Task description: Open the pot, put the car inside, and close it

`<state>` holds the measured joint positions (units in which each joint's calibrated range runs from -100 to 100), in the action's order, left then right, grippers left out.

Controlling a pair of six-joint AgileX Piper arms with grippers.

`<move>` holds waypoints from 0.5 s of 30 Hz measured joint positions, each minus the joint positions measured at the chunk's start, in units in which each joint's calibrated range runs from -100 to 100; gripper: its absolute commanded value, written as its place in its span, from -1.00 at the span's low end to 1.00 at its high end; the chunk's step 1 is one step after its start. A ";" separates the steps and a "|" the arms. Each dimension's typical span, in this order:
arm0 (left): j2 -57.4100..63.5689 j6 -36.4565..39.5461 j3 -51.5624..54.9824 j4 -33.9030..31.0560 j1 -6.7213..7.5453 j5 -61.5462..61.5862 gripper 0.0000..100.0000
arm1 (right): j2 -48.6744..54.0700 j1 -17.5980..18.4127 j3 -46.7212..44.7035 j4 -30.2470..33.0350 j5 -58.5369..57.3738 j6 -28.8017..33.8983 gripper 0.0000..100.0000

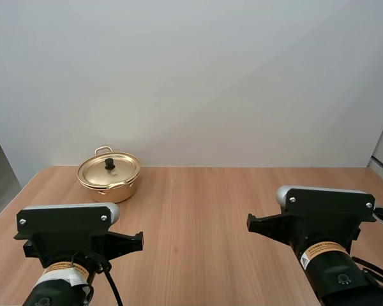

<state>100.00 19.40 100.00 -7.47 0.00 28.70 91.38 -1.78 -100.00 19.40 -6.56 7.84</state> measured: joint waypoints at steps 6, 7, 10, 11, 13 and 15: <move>0.00 0.00 0.00 0.00 0.00 0.00 -1.00 | 4.56 0.00 0.00 -1.73 -16.00 -0.20 -1.00; 0.00 0.00 0.00 0.00 0.00 0.00 -1.00 | 5.46 0.00 0.00 -2.15 -18.66 -0.40 -1.00; 0.00 0.00 0.00 0.00 0.00 0.00 -1.00 | 8.21 0.00 0.00 -2.25 -24.07 -0.39 -1.00; 0.00 0.00 0.00 0.00 0.00 0.00 -1.00 | 8.62 0.00 0.00 -2.36 -25.19 -0.39 -1.00; 0.00 0.00 0.00 0.00 0.00 0.00 -1.00 | 8.62 0.00 0.00 -2.36 -26.42 -0.39 -1.00; 0.00 0.00 0.00 0.00 0.00 0.00 -1.00 | 8.62 0.00 0.00 -2.36 -26.42 -0.39 -1.00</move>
<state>100.00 19.40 100.00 -7.47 0.00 28.70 100.00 -1.78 -100.00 17.04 -32.98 7.45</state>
